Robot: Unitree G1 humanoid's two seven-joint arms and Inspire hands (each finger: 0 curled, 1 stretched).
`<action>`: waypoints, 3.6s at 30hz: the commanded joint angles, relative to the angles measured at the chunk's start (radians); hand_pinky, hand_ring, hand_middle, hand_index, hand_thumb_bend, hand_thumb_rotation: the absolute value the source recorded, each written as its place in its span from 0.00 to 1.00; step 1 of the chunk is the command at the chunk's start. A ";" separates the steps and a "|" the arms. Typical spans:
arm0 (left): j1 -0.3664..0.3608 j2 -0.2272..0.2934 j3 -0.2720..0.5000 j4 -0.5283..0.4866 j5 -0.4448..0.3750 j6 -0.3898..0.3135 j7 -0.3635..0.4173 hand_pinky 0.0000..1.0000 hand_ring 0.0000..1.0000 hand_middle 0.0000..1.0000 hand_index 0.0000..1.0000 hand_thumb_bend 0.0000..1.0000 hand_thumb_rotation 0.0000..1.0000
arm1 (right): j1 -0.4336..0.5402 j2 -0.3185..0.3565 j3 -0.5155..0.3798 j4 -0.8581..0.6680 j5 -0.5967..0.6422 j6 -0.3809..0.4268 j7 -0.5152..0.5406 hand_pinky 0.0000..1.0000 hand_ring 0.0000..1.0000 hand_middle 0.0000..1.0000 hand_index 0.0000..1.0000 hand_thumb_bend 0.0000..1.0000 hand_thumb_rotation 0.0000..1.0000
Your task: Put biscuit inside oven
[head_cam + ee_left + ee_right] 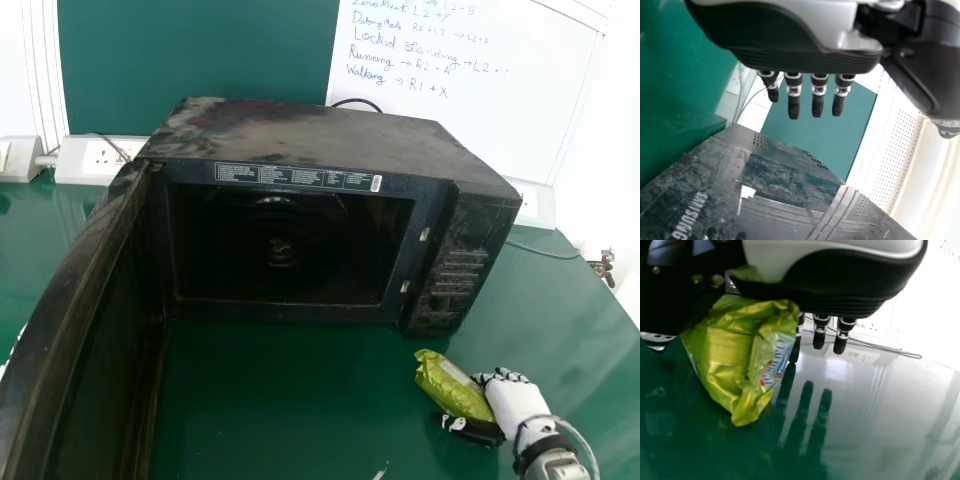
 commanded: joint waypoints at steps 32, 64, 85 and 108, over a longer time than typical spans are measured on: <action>0.089 -0.021 -0.040 -0.074 -0.006 0.018 0.035 0.88 0.92 0.97 0.96 1.00 0.55 | -0.054 -0.082 0.046 0.158 -0.040 -0.134 -0.055 0.92 0.90 0.89 0.86 1.00 0.44; 0.113 -0.046 -0.065 -0.113 -0.007 0.013 0.050 0.88 0.92 0.97 0.96 1.00 0.53 | -0.072 -0.111 0.057 0.191 -0.053 -0.216 -0.163 0.29 0.38 0.52 0.58 0.93 0.00; 0.132 -0.054 -0.078 -0.137 -0.016 0.017 0.047 0.87 0.92 0.97 0.96 1.00 0.52 | -0.078 -0.126 0.075 0.190 -0.036 -0.264 -0.139 0.53 0.63 0.72 0.70 1.00 0.17; 0.153 -0.067 -0.085 -0.151 -0.004 0.007 0.050 0.88 0.92 0.97 0.96 1.00 0.53 | -0.135 -0.105 0.176 0.229 -0.138 -0.227 -0.125 0.34 0.47 0.62 0.71 1.00 0.18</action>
